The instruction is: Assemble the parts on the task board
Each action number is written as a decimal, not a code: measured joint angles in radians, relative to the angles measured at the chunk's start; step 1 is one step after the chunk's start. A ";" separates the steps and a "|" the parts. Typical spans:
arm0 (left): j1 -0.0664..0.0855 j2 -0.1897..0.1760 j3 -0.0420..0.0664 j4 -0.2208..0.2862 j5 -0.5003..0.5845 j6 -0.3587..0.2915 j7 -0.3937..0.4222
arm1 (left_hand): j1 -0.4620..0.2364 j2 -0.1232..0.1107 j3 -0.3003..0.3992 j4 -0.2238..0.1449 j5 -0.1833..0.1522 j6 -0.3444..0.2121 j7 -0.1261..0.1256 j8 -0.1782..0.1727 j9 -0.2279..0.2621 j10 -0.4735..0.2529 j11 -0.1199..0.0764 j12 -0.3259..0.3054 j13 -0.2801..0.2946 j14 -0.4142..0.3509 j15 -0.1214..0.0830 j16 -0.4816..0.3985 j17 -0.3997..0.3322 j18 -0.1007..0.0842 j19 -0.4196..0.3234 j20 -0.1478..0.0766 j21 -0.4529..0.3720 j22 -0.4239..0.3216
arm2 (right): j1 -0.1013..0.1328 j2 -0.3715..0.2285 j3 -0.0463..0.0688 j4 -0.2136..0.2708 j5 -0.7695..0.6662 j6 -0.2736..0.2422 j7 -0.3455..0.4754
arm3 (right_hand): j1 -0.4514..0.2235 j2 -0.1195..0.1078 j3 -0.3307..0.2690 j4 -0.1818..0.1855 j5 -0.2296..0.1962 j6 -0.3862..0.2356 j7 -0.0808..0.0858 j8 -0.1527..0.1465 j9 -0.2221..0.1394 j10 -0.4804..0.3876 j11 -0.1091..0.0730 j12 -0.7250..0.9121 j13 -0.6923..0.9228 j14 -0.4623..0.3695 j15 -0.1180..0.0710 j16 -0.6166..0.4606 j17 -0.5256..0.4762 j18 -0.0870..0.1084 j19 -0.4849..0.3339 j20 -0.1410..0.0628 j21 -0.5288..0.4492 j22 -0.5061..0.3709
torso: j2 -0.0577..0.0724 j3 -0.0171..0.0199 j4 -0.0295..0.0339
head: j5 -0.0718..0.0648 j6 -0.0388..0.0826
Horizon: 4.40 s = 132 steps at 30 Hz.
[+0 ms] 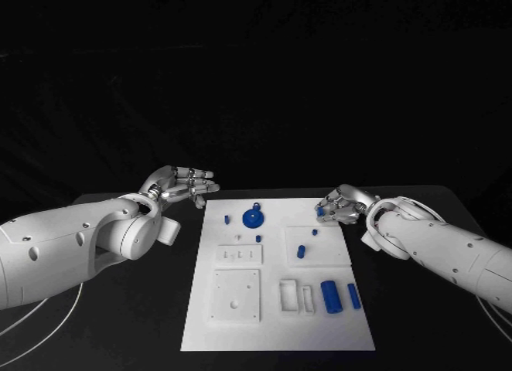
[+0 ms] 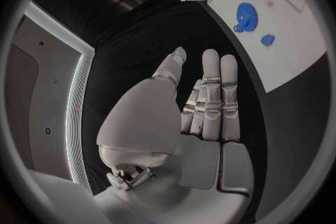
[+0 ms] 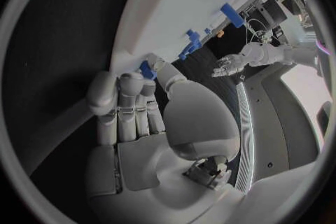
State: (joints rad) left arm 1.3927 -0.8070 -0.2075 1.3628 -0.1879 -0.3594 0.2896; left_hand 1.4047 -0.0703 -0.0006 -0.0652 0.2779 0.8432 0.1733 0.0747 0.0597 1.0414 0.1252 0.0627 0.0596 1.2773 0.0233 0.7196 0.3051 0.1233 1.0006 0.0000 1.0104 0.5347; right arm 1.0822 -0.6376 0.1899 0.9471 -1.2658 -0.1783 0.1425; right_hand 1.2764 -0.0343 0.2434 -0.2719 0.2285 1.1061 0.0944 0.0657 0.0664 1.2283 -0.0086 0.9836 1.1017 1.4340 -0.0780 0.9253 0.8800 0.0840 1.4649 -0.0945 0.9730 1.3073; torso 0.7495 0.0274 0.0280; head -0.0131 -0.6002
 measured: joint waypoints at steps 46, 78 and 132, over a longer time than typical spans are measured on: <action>0.064 0.151 0.004 -0.088 -0.123 0.176 -0.398 | -0.255 0.052 -0.062 0.215 -0.102 0.369 -0.133 -0.002 0.162 0.424 -0.152 0.197 0.048 0.047 -0.108 0.280 0.221 -0.054 0.031 -0.102 0.038 0.035 | 0.071 0.027 0.001 0.290 -0.121 -0.127 -0.245 | -0.024 -0.008 0.139 0.050 -0.070 0.102 -0.024 -0.006 0.005 0.023 -0.020 0.007 0.014 0.008 -0.015 -0.001 0.010 0.000 0.000 -0.014 -0.005 0.000 | -0.013 -0.0054 -0.0148 | 0.014 0.027; 0.068 0.253 0.005 -0.109 -0.319 0.183 -0.570 | -0.296 -0.033 -0.001 0.260 -0.027 0.389 -0.168 -0.002 0.754 0.422 -0.172 0.258 0.130 0.061 -0.122 0.333 0.256 -0.064 0.041 -0.120 0.028 0.082 | 0.071 0.096 -0.023 0.374 -0.251 -0.052 -0.357 | -0.029 -0.022 0.149 0.047 -0.074 0.107 -0.025 -0.005 0.006 0.024 -0.018 0.003 0.014 0.008 -0.015 -0.001 0.010 0.000 0.000 -0.014 -0.005 0.000 | -0.011 -0.0071 -0.0148 | 0.015 0.028; 0.067 0.283 0.003 -0.118 -0.380 0.204 -0.638 | -0.177 0.080 -0.003 0.058 0.212 0.366 -0.176 -0.002 0.671 0.425 -0.175 0.218 0.111 0.057 -0.125 0.345 0.239 -0.062 0.038 -0.123 0.028 0.106 | 0.067 0.112 -0.032 0.386 -0.273 -0.018 -0.393 | -0.022 -0.030 0.151 0.049 -0.070 0.107 -0.025 -0.005 0.015 0.022 -0.020 0.003 0.014 0.008 -0.014 -0.005 0.010 0.000 0.000 -0.014 -0.005 0.000 | -0.011 -0.0069 -0.0148 | 0.014 0.019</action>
State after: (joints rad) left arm 1.4600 -0.5238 -0.2041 1.2452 -0.5675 -0.1558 -0.3488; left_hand 1.2272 0.0100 -0.0040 -0.0068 0.4901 1.2097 -0.0030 0.0727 0.7303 1.4667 -0.0499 0.2804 0.1708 1.3344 -0.1019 1.0650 0.5437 0.0611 1.0381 -0.1234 1.0387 0.6409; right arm 1.1489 -0.5254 0.1584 1.3327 -1.5385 -0.1959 -0.2502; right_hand 1.2548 -0.0645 0.3948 -0.2225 0.1589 1.2131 0.0690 0.0604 0.0812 1.2507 -0.0285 0.9864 1.1157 1.4415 -0.0923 0.9207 0.8898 0.0842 1.4648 -0.1086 0.9678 1.3073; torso 0.7381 0.0205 0.0132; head 0.0007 -0.5813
